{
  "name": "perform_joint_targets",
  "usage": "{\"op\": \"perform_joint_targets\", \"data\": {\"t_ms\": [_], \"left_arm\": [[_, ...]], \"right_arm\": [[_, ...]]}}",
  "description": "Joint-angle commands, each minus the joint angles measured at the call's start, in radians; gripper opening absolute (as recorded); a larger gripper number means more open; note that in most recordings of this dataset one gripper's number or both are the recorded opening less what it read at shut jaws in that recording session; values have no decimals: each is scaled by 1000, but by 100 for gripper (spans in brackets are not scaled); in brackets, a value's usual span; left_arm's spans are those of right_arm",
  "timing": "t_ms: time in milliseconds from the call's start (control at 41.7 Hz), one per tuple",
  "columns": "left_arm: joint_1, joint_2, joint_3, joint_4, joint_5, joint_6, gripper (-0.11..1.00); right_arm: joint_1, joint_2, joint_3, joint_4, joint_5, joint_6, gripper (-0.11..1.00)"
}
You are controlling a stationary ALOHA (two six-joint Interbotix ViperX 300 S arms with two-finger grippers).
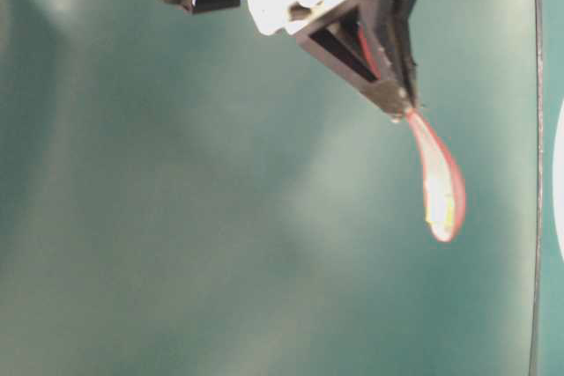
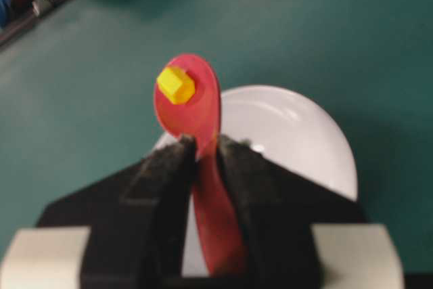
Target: Scoop the yellow hexagonal prism block from the bowl with a spoon using the right arm.
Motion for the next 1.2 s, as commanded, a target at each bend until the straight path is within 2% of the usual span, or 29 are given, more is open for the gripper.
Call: {"op": "perform_joint_targets", "data": {"t_ms": [0, 96, 216, 1176], "left_arm": [[2, 5, -21, 2, -5, -2, 0], [2, 5, -21, 2, -5, -2, 0], [2, 5, -21, 2, -5, -2, 0], [2, 5, -21, 2, -5, -3, 0]], "right_arm": [[5, -34, -5, 3, -23, 15, 18], [5, -41, 0, 3, -23, 35, 7], [5, -44, 2, 3, -23, 51, 7], [11, -49, 6, 0, -6, 49, 7]]}}
